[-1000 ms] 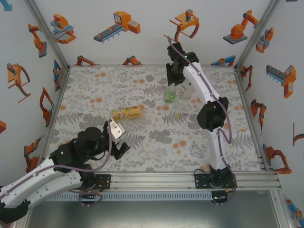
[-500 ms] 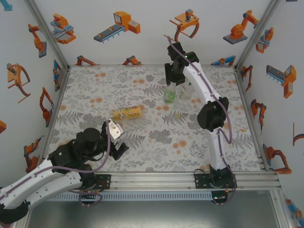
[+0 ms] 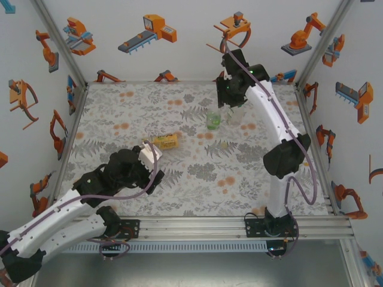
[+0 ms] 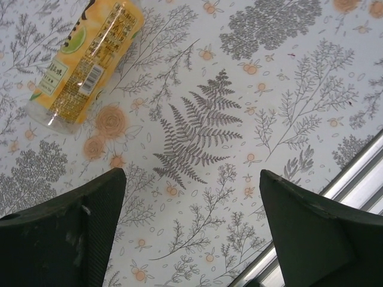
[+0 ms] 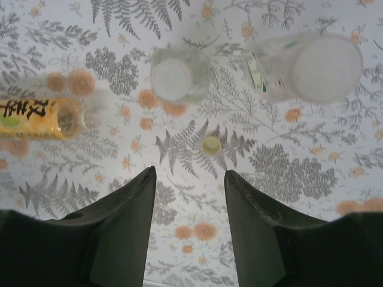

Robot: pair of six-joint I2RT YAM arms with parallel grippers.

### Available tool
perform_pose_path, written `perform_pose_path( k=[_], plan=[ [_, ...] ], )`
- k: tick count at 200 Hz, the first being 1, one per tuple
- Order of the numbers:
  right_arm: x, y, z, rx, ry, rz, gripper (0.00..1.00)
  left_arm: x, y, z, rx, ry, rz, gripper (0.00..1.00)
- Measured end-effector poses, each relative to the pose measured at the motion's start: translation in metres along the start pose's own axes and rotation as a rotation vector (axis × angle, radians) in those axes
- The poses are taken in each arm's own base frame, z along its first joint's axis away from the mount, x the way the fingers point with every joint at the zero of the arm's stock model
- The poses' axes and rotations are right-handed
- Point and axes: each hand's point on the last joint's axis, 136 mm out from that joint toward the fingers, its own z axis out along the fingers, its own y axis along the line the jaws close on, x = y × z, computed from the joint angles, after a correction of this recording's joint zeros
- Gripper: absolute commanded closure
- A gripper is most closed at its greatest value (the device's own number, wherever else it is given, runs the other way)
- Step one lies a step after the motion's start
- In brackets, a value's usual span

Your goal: Screw on the bottle caps

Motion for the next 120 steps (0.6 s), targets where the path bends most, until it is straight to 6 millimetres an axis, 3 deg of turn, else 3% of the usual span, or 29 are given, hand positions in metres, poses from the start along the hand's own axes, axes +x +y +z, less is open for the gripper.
perform_pose_path(
  k=[61,120],
  plan=[
    [0.054,-0.011,-0.043,-0.023,0.021,0.026,0.52,-0.019,0.038,0.033,0.022,0.092,-0.038,0.13],
    [0.102,-0.024,-0.086,-0.037,-0.023,0.058,0.51,-0.038,0.071,0.076,0.074,0.165,0.012,0.12]
  ],
)
